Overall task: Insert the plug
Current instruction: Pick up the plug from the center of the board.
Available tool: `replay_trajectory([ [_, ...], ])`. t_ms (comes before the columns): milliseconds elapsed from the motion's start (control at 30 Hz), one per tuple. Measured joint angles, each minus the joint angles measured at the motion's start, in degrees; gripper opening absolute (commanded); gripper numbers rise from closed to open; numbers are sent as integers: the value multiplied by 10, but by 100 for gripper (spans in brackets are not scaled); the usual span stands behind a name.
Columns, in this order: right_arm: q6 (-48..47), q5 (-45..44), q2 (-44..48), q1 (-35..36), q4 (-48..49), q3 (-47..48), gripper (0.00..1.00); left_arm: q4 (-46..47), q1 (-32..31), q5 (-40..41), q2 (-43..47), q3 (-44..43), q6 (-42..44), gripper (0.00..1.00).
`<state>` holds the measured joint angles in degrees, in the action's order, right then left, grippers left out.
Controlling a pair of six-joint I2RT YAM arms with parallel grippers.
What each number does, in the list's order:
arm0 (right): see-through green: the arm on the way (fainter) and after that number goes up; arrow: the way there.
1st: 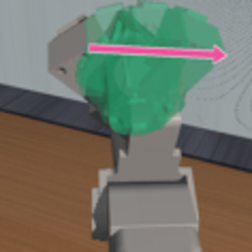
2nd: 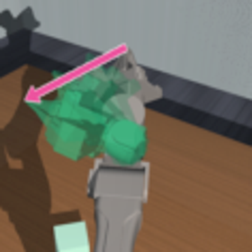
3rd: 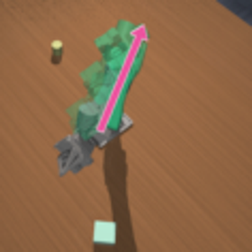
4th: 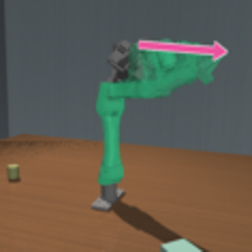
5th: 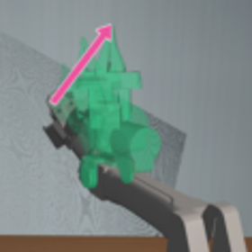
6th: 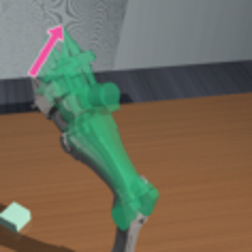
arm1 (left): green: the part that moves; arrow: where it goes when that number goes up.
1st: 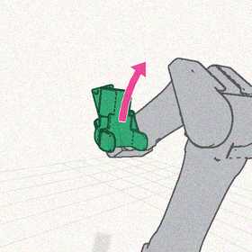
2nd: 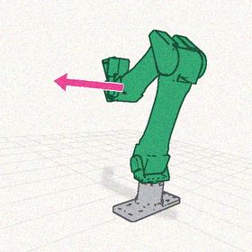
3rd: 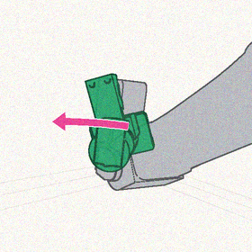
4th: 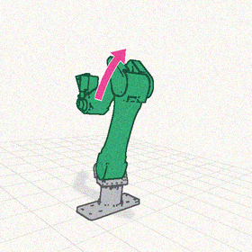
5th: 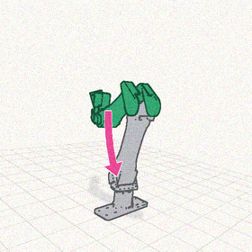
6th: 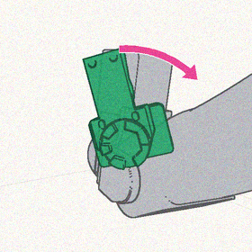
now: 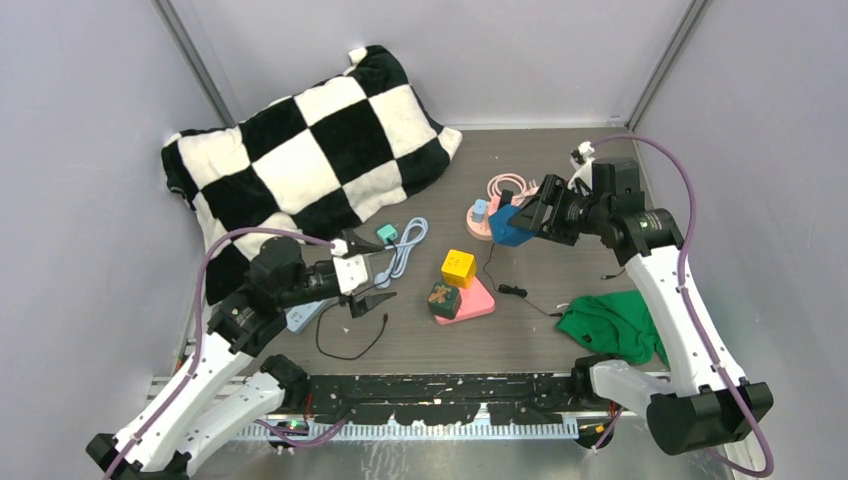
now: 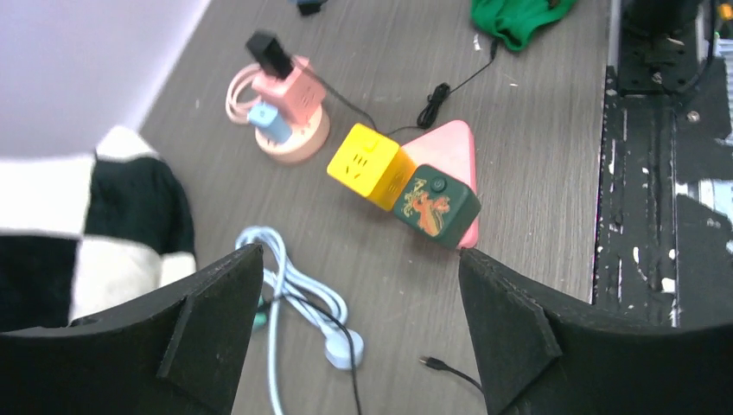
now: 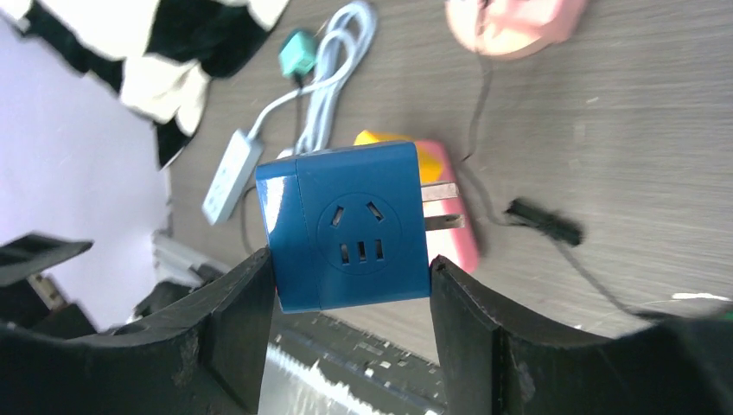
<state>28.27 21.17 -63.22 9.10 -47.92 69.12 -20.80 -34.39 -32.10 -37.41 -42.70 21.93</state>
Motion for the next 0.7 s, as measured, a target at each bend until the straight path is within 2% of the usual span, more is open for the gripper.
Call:
replay_trajectory([
  [167,32,82,15,42,16,-27,39,-1,-33,-59,-20,-22,121,85],
  [367,53,119,0,134,31,-58,39,-5,-58,-81,-50,-23,234,87],
  [467,61,133,-22,187,44,-59,39,-10,-64,-101,-70,-25,268,87],
  [700,75,137,-36,235,70,-60,39,-33,-96,-110,-101,-45,302,88],
])
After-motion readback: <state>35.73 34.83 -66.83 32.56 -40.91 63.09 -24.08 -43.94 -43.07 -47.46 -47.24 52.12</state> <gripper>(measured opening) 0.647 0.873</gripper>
